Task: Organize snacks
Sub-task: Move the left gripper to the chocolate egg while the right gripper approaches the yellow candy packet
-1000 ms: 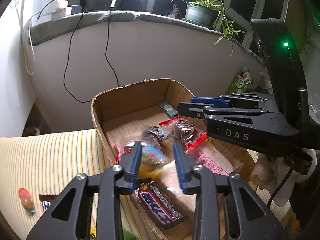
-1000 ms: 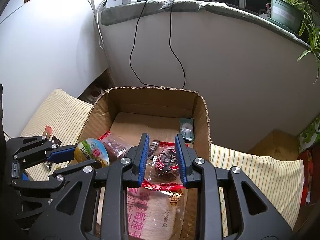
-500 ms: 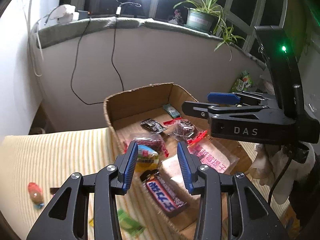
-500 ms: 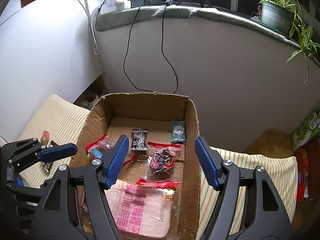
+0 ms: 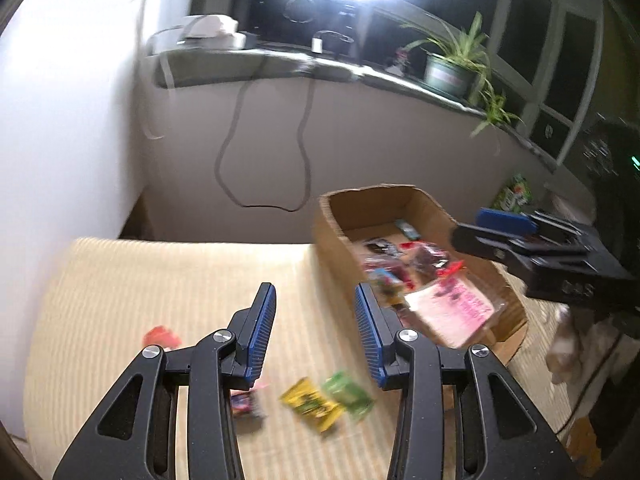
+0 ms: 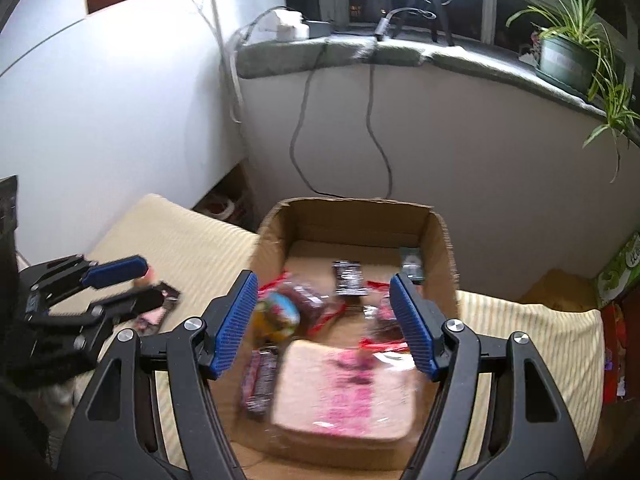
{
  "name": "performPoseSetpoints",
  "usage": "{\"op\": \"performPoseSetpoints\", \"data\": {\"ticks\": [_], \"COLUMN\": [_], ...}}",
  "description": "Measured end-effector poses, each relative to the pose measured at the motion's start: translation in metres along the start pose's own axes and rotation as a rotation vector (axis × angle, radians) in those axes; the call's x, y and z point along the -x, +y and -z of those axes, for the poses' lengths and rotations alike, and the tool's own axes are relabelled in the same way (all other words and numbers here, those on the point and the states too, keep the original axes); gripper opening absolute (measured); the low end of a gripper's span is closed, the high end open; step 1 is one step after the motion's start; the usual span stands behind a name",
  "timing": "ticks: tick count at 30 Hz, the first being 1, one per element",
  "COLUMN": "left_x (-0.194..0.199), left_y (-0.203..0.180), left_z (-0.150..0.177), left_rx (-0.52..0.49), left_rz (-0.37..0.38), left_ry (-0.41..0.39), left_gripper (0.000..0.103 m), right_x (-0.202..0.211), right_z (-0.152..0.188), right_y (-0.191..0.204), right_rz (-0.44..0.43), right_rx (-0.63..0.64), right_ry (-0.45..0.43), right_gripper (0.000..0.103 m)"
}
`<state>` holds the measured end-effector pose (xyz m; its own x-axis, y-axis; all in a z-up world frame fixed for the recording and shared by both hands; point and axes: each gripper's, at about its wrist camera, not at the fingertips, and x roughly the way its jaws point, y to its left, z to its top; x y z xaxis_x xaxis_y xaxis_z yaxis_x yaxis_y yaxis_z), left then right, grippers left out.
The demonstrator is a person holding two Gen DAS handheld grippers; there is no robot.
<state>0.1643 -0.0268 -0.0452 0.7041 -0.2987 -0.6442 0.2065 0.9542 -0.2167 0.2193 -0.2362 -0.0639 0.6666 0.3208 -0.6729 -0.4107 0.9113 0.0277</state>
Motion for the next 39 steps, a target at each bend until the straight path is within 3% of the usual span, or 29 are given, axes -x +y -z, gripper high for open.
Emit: {"op": "performPoseSetpoints", "data": {"ticks": [11, 20, 24, 29, 39], "left_x": [0.020, 0.018, 0.012, 0.005, -0.009], "left_y": [0.073, 0.109, 0.121, 0.127, 0.128], "left_z": [0.024, 0.041, 0.046, 0.052, 0.056], "left_rx": [0.109, 0.166, 0.180, 0.178, 0.156], "left_rz": [-0.080, -0.083, -0.067, -0.047, -0.011], "left_ry": [0.001, 0.021, 0.033, 0.050, 0.073], "left_gripper": [0.039, 0.039, 0.039, 0.039, 0.039], "right_x": [0.013, -0.002, -0.017, -0.033, -0.058], "right_z": [0.022, 0.064, 0.086, 0.097, 0.102], "right_y": [0.086, 0.136, 0.147, 0.154, 0.165], "right_rz": [-0.121, -0.198, -0.177, -0.129, 0.081], "right_rx": [0.099, 0.098, 0.083, 0.063, 0.082], "right_ry": [-0.010, 0.052, 0.097, 0.133, 0.103], "right_gripper": [0.071, 0.071, 0.069, 0.049, 0.046]}}
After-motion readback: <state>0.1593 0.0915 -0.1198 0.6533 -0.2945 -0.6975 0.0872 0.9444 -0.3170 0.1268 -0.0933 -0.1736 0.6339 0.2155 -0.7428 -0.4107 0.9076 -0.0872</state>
